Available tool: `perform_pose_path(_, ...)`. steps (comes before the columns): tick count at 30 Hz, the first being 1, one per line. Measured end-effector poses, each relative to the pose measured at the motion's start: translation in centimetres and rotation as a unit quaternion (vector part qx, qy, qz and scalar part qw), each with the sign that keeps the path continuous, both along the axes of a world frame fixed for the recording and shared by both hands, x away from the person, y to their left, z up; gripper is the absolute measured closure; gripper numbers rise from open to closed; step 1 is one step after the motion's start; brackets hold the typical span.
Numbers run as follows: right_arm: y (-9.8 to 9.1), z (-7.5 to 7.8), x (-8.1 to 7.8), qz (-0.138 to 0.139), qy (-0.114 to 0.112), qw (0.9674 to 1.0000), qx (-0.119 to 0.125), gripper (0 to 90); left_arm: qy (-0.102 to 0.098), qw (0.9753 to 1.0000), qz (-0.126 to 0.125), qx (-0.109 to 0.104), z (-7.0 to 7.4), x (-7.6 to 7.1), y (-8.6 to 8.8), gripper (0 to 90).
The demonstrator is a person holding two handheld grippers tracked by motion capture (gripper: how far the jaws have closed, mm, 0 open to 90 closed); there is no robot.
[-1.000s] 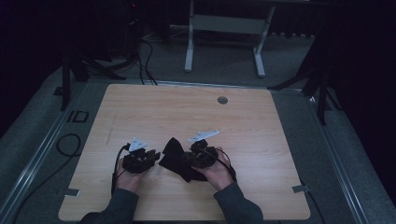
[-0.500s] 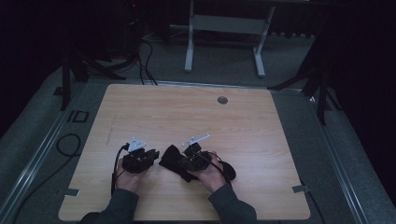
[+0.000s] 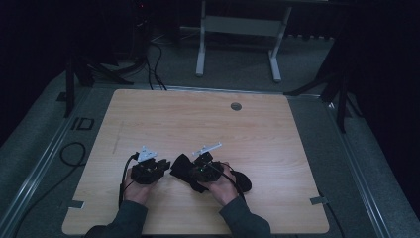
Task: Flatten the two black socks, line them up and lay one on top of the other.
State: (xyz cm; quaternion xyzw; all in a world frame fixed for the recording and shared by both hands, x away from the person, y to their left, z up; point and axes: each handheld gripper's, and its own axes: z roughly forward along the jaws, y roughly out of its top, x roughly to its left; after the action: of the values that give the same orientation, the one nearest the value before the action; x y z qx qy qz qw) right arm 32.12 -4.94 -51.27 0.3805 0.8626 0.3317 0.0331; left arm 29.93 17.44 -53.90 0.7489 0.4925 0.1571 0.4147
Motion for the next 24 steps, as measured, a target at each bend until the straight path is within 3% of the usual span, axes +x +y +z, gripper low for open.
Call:
perform_pose_path(3, -0.2, 0.2, 0.0, -0.005, -0.006, 0.9999, -0.011, 82.9, -0.001, 1.0, -0.003, 0.002, 0.0, 0.0, -0.1, 76.0)
perform_pose_path(9, 0.0, -0.7, 0.4, -0.011, 0.013, 0.9994, -0.03, 82.9, -0.005, 0.9996, -0.022, 0.015, 0.0, -0.1, -0.7, 75.8)
perform_pose_path(16, 0.2, -0.8, 0.5, -0.017, 0.022, 0.9989, -0.037, 82.9, -0.004, 0.9993, -0.031, 0.02, -0.2, 0.0, -1.2, 76.1)
perform_pose_path(24, 0.3, -0.9, 0.5, -0.016, 0.023, 0.9989, -0.037, 83.0, -0.019, 0.997, -0.065, 0.038, -0.6, 0.7, -3.2, 83.3)
